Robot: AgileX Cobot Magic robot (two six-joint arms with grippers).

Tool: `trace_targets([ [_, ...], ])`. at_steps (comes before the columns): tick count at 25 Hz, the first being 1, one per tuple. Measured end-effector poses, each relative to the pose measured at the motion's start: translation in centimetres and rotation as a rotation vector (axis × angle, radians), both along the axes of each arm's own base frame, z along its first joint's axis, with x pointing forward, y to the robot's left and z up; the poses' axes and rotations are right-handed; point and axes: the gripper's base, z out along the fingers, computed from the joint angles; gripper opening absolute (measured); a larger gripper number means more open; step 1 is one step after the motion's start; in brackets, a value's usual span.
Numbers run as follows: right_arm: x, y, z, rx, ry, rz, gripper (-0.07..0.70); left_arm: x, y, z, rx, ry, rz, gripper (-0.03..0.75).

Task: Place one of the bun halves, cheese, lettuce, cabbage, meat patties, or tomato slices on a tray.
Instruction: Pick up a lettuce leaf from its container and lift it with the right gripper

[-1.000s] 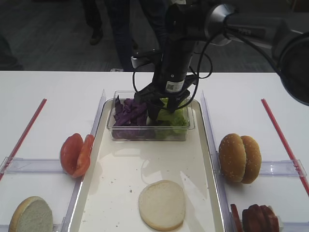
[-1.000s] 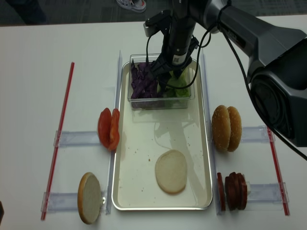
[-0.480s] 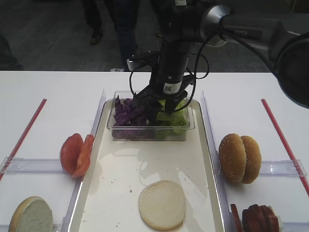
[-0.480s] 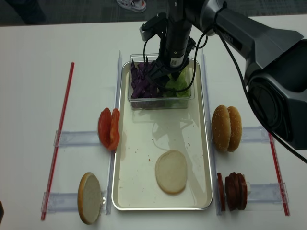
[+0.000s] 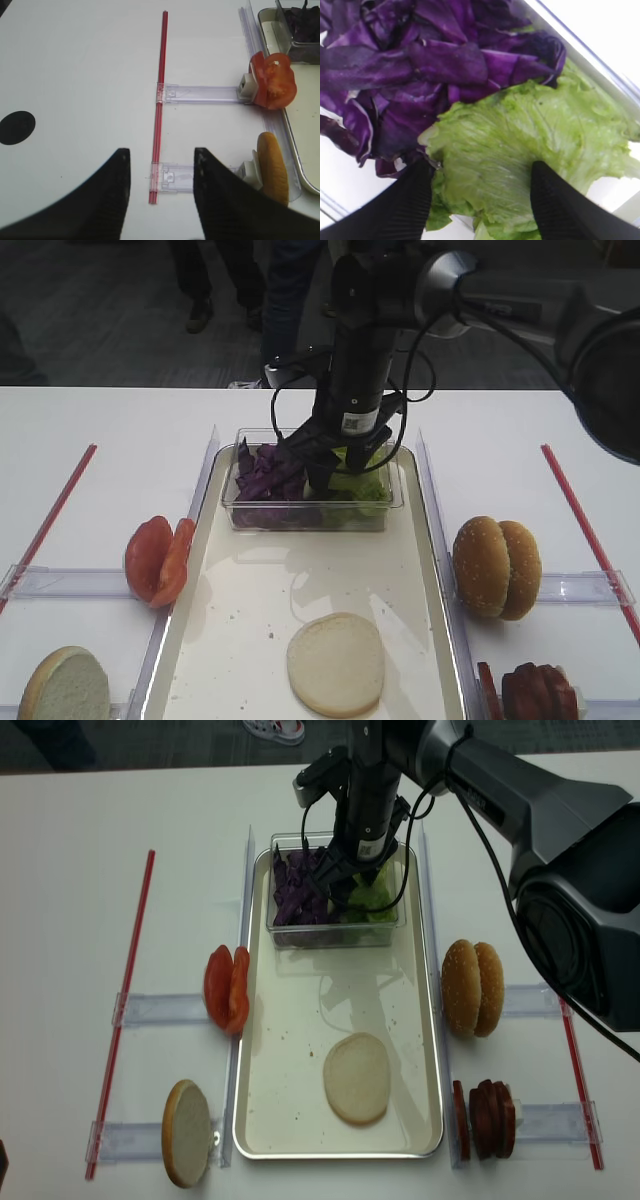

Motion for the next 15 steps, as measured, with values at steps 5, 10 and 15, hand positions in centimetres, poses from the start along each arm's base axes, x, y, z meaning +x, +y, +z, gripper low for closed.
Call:
trace_targets([
  [5, 0.07, 0.02, -0.61, -0.006, 0.009, 0.001, 0.463, 0.0, 0.0, 0.0, 0.0, 0.0, 0.0, 0.288],
  [10, 0.1, 0.03, -0.7, -0.007, 0.008, 0.007, 0.463, 0.0, 0.0, 0.0, 0.0, 0.0, 0.0, 0.288],
  [15, 0.14, -0.03, -0.71, -0.015, 0.001, 0.013, 0.422, 0.0, 0.0, 0.0, 0.0, 0.0, 0.0, 0.288],
])
